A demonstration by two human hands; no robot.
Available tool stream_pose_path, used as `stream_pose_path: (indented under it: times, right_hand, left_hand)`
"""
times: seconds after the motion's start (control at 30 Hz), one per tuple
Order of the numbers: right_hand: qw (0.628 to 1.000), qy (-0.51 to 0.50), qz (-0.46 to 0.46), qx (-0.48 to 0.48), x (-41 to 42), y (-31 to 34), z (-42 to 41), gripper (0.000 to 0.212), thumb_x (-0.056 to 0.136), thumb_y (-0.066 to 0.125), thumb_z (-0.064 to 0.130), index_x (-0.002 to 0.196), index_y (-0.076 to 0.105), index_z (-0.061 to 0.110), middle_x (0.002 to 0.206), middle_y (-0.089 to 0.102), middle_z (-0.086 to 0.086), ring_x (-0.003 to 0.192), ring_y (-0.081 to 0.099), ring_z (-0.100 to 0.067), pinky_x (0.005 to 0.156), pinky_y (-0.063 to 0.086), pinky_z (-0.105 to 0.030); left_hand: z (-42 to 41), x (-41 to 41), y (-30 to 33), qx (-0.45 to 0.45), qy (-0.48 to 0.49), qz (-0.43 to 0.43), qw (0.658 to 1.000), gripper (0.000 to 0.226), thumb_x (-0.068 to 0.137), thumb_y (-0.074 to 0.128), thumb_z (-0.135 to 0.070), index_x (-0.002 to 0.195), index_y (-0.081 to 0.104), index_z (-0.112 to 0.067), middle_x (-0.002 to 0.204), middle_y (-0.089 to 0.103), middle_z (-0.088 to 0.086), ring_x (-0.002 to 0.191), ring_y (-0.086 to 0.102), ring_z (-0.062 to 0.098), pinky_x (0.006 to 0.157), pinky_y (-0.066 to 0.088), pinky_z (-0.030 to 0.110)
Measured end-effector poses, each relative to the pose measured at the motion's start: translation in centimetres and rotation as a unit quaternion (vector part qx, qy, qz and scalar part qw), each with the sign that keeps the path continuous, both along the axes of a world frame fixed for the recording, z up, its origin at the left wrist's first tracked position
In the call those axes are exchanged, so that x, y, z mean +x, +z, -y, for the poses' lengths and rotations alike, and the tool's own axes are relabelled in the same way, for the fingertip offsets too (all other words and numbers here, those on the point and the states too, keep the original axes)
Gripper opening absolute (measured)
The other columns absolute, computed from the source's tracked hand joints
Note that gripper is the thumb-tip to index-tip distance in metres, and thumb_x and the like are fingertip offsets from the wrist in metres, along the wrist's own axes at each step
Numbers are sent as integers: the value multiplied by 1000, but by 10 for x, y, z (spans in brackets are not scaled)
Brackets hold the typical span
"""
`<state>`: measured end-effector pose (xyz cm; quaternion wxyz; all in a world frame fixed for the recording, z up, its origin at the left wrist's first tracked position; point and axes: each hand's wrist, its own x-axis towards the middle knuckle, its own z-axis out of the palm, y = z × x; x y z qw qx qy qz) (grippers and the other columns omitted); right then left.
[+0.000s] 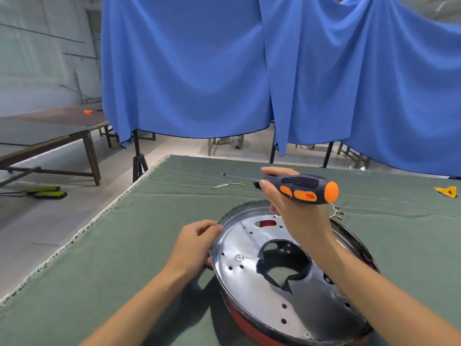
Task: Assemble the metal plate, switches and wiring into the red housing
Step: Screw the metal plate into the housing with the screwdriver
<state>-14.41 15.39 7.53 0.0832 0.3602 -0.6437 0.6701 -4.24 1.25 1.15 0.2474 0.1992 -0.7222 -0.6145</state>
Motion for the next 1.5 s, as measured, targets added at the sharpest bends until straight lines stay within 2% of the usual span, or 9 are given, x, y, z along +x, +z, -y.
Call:
stream_pose_path:
  times: [0.13, 0.27, 0.4, 0.6, 0.73, 0.9, 1.23, 1.4, 1.5]
  right_hand:
    - [1000, 10, -11, 7, 0, -3, 2, 18, 84, 69, 10, 92, 71, 27, 67, 66, 17, 53, 56, -3, 48, 51, -22]
    - [1000, 16, -6, 21, 3, -11, -3, 18, 84, 72, 14, 98, 72, 24, 83, 69, 9, 65, 62, -4, 61, 57, -27]
    - [999, 23, 9, 38, 8, -11, -6, 19, 83, 72, 14, 98, 72, 26, 87, 70, 7, 68, 64, -8, 60, 60, -36]
    - [999, 31, 9, 25, 9, -1, -11, 11, 83, 69, 6, 87, 73, 16, 62, 64, 19, 47, 54, -3, 43, 43, -11]
    - [999, 23, 23, 11, 7, 2, -15, 14, 84, 68, 6, 92, 73, 18, 57, 62, 10, 44, 51, -4, 42, 42, -11]
    - [999, 11, 32, 17, 4, 1, -16, 12, 84, 68, 10, 92, 73, 17, 55, 62, 12, 47, 54, -5, 42, 42, -11]
    - [999, 8, 16, 38, 6, -2, -15, 9, 84, 68, 7, 89, 73, 13, 59, 63, 16, 47, 54, -1, 43, 41, -11]
    - [999, 9, 9, 38, 10, 0, -14, 9, 82, 69, 4, 86, 73, 11, 61, 62, 13, 47, 53, 0, 44, 42, -10]
    - [999, -7, -18, 27, 9, 5, -14, 8, 82, 69, 5, 81, 72, 12, 54, 61, 14, 46, 54, -1, 46, 42, -9]
  left_hand:
    - [-3, -2, -6, 40, 39, -17, 998, 21, 89, 59, -9, 71, 70, -10, 66, 61, 6, 51, 52, 11, 42, 44, 15]
    - [-4, -2, -11, 84, 34, -10, 996, 38, 89, 60, -20, 74, 60, 14, 69, 52, 13, 65, 46, 20, 56, 41, 27]
    - [-5, -2, -10, 95, 19, 2, 995, 44, 90, 59, -27, 75, 59, 14, 74, 50, 13, 67, 42, 21, 67, 34, 32]
    - [-7, -1, -5, 106, 17, 8, 994, 33, 89, 61, -25, 65, 53, -4, 68, 44, 12, 62, 36, 21, 57, 30, 29]
    - [-6, -1, -4, 110, 12, 16, 994, 35, 89, 61, -24, 62, 49, -4, 67, 40, 12, 61, 34, 21, 49, 29, 25]
    - [-2, 0, -7, 131, -7, 16, 991, 39, 88, 59, -19, 75, 55, 18, 73, 52, 16, 65, 45, 23, 56, 39, 27]
    - [0, 1, -11, 131, -30, 10, 991, 37, 86, 58, -19, 76, 55, 16, 77, 51, 15, 70, 44, 25, 69, 37, 36]
    - [3, 3, -13, 149, -46, 24, 988, 16, 83, 61, -20, 81, 62, -3, 78, 49, 15, 71, 44, 26, 70, 39, 36]
    - [-1, 2, -14, 154, -29, 13, 988, 27, 84, 61, -20, 76, 66, 5, 74, 52, 16, 68, 47, 24, 67, 41, 34]
